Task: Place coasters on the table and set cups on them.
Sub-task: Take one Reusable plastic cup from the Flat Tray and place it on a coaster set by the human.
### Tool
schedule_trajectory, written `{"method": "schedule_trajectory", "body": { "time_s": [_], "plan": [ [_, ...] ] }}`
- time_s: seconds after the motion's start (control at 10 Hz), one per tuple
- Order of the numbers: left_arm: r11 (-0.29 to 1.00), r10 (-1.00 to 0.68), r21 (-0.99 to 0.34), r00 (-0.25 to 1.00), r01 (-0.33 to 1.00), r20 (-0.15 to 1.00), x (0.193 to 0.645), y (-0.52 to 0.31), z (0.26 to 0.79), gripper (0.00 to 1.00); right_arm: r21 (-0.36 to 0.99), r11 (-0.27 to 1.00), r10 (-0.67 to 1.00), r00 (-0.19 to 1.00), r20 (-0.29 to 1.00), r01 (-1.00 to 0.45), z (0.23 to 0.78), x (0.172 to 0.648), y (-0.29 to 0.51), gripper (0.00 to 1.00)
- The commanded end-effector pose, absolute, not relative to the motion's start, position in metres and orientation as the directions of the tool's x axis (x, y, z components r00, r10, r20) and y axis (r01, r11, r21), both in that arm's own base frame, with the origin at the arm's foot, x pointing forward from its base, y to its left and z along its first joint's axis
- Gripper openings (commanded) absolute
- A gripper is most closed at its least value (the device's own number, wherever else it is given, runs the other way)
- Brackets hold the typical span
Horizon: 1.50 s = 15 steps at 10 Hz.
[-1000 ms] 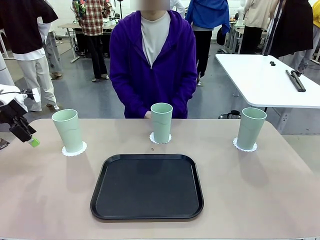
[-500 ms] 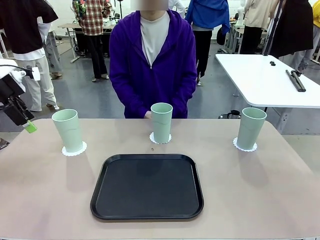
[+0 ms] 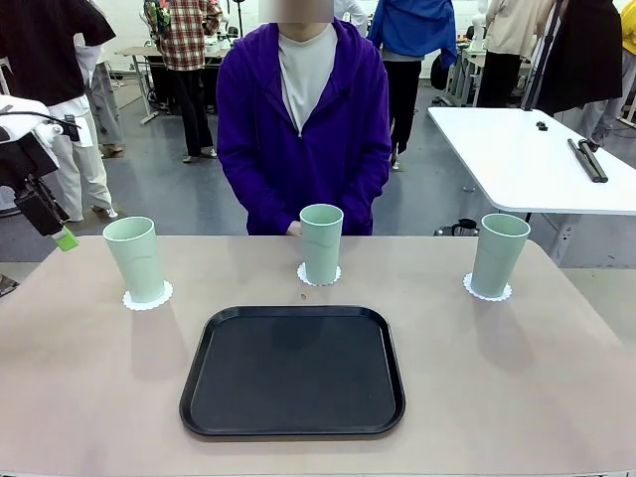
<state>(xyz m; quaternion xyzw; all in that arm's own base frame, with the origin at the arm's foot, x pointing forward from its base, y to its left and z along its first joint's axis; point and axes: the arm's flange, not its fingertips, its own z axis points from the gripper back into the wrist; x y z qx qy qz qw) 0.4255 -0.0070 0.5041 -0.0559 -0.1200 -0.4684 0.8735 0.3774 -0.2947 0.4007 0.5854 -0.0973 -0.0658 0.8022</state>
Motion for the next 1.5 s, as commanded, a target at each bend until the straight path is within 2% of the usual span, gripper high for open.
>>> {"method": "schedule_trajectory", "body": {
  "time_s": [0.0, 1.0, 1.2, 1.3, 1.4],
  "plan": [
    [0.545, -0.81, 0.01, 0.524, 0.838, 0.264, 0.426, -0.004, 0.502, 1.0, 0.95, 0.312, -0.223, 0.971, 0.082, -0.009, 0.402, 0.377, -0.295, 1.0],
    [0.554, -0.802, 0.003, 0.533, 0.832, 0.27, 0.426, -0.005, 0.502, 1.0, 0.95, 0.312, -0.223, 0.971, 0.082, -0.009, 0.402, 0.377, -0.295, 1.0],
    [0.721, -0.646, -0.112, 0.722, 0.684, 0.249, 0.411, 0.02, 0.463, 1.0, 0.95, 0.312, -0.223, 0.971, 0.082, -0.009, 0.402, 0.377, -0.295, 1.0],
    [0.738, -0.587, -0.22, 0.767, 0.638, 0.257, 0.429, 0.042, 0.468, 1.0, 0.95, 0.312, -0.223, 0.971, 0.082, -0.009, 0.402, 0.377, -0.295, 1.0],
    [0.791, -0.503, -0.255, 0.828, 0.557, 0.249, 0.431, 0.068, 0.46, 1.0, 0.95, 0.312, -0.223, 0.971, 0.082, -0.009, 0.402, 0.377, -0.295, 1.0]
  ]
}}
